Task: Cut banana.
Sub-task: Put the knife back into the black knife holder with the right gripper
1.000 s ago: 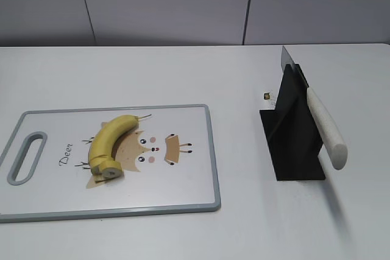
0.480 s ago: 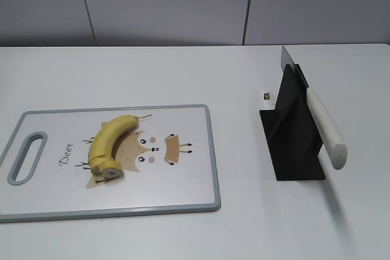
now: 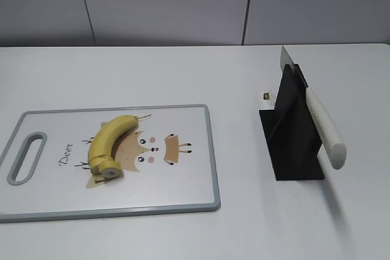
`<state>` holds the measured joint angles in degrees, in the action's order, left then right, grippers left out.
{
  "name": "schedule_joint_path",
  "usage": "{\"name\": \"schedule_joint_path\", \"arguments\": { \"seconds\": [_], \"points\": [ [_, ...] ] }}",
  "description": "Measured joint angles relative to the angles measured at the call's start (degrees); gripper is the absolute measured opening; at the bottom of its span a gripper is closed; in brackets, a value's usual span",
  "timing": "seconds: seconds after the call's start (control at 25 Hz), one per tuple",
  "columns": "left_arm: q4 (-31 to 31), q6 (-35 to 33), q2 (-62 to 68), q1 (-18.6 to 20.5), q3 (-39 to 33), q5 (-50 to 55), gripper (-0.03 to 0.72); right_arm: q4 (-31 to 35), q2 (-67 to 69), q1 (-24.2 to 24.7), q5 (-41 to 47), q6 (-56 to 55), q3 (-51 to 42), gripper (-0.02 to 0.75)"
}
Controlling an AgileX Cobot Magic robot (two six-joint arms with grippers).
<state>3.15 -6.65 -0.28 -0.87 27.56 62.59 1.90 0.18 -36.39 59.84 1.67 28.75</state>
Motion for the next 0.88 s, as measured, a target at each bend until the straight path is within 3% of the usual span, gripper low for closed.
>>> {"name": "schedule_joint_path", "arguments": {
  "seconds": [0.44,0.6,0.88],
  "points": [
    [0.0,0.0,0.0,0.1,0.0,0.0,0.551,0.1,-0.5,1.2,0.0,0.0,0.0,0.592],
    [0.0,0.0,0.0,0.1,0.0,0.0,0.551,0.1,-0.5,7.1,0.0,0.0,0.0,0.591],
    [0.0,0.0,0.0,0.1,0.0,0.0,0.551,0.1,-0.5,22.7,0.0,0.0,0.0,0.591]
  ]
}}
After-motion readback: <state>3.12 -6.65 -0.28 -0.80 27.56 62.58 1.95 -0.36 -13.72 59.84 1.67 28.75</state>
